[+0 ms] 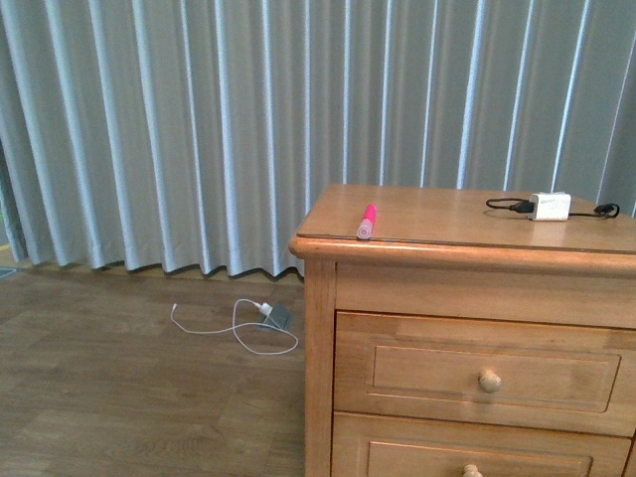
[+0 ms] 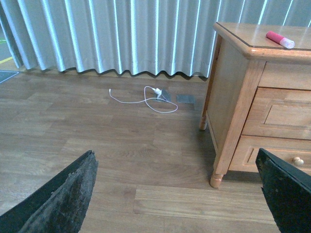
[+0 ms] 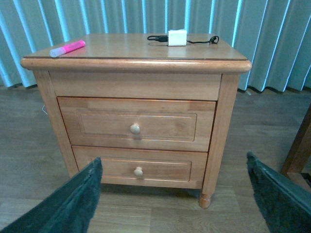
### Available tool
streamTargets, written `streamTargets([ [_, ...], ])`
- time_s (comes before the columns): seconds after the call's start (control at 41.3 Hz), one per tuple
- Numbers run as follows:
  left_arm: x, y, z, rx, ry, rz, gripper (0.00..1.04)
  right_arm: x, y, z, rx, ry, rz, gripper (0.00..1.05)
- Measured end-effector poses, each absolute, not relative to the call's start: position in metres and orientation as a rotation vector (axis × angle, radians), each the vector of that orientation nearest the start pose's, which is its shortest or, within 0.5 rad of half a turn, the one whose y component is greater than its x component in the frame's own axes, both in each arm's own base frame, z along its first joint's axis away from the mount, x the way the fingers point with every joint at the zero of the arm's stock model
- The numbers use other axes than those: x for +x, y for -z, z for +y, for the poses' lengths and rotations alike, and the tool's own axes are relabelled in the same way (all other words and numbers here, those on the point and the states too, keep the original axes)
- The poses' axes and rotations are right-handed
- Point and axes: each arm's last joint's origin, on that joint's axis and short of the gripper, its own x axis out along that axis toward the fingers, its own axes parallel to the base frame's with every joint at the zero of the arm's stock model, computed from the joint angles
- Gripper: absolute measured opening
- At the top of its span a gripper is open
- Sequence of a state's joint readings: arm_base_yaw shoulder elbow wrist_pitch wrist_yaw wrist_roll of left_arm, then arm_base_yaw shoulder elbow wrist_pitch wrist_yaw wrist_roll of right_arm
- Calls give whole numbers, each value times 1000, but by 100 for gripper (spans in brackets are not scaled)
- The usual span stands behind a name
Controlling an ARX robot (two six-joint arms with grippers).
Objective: Place pink marker in drawer with both arms
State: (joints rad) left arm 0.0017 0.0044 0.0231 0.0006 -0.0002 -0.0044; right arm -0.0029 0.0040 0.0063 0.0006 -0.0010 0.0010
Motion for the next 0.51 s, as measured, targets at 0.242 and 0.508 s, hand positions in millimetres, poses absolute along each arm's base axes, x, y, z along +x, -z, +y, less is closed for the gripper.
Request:
streamTargets([
  [0.242,97,-171,0,-4,-1,-19,99,98,-165,0,1,2,-2,96],
  [0.508,97,-171,0,-4,-2,-19,99,98,-165,0,1,2,-2,96],
])
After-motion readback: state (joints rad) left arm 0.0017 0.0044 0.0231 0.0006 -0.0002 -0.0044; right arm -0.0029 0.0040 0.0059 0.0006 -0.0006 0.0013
